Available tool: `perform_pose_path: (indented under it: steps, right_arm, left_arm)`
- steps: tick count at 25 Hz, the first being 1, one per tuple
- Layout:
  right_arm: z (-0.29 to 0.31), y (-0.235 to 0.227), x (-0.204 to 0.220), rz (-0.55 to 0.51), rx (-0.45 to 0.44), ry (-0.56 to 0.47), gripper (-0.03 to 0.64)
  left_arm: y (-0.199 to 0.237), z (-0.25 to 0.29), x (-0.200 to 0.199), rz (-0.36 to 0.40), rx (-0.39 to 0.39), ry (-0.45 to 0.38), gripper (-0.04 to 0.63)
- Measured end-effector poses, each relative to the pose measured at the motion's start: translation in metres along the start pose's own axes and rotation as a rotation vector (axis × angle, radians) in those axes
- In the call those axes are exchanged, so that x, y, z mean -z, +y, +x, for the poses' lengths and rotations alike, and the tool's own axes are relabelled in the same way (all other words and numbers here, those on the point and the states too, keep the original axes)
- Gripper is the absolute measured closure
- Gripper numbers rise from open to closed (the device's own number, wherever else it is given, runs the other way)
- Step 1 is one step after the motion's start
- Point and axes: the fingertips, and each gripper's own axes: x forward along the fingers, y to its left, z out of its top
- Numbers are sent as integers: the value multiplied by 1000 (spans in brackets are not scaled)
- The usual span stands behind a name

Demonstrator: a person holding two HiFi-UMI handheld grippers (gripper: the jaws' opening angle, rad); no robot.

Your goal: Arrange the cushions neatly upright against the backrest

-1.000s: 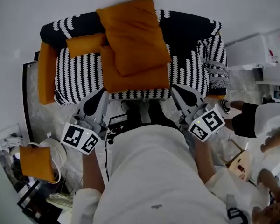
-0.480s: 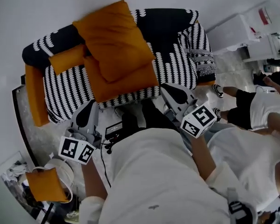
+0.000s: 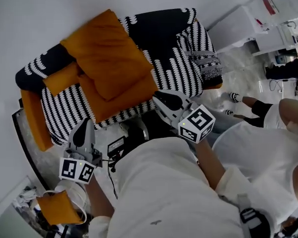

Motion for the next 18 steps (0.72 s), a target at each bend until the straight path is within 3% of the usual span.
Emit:
perform_pose_path:
  steps: [2,4,11,18]
  right_arm:
    - [12,-11,-8,4,-36,-6,580]
    - [24,-25,-13,8,-72,0,508]
    - [81,-79,-14,-49,-138,88,471]
    - [158,-148,0,-52,-144,160,439]
  left_arm:
    - [-1,6,-8,-9,-23,-11,581]
    - [-2,14,-15,-21,-47,-24,581]
    - [3,35,-41,-9,-175,-47,581]
    - [22,52,-43,-13,-321,-1,581]
